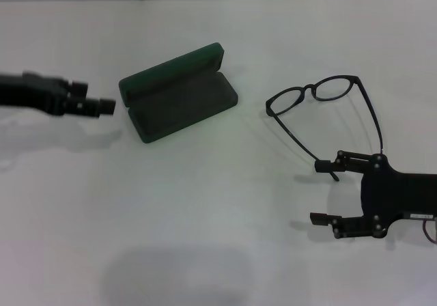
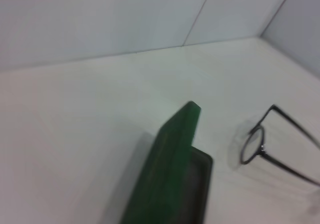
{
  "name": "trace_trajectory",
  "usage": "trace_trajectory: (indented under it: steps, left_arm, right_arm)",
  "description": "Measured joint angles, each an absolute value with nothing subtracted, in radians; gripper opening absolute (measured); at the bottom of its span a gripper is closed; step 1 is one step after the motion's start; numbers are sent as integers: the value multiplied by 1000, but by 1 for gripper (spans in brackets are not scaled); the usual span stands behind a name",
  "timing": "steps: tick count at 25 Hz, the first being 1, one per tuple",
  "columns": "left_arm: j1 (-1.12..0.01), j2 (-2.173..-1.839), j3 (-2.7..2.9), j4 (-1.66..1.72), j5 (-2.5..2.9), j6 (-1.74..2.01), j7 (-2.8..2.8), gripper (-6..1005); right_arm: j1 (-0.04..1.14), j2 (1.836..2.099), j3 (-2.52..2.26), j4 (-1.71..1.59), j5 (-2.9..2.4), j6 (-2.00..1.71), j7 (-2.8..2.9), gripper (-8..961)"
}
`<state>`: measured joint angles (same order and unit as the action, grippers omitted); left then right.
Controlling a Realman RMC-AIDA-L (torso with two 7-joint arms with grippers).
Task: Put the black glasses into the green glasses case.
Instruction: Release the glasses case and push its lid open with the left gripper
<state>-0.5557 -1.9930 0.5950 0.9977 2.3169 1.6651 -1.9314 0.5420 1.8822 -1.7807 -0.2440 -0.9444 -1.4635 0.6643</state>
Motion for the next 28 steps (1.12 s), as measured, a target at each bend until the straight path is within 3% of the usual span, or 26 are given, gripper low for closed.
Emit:
trace_trajectory:
  steps: [15,28]
  left_arm:
    - [-883,-1976,844,936,2599,1540,-1982,888]
    - [-942,-1991,981,803,2638,1324,-1959,888]
  right_arm:
    - [559,1898,-1778,-251,-965,-1458,664,794]
    - [556,1902,-1778,-252,-979,-1452,664,794]
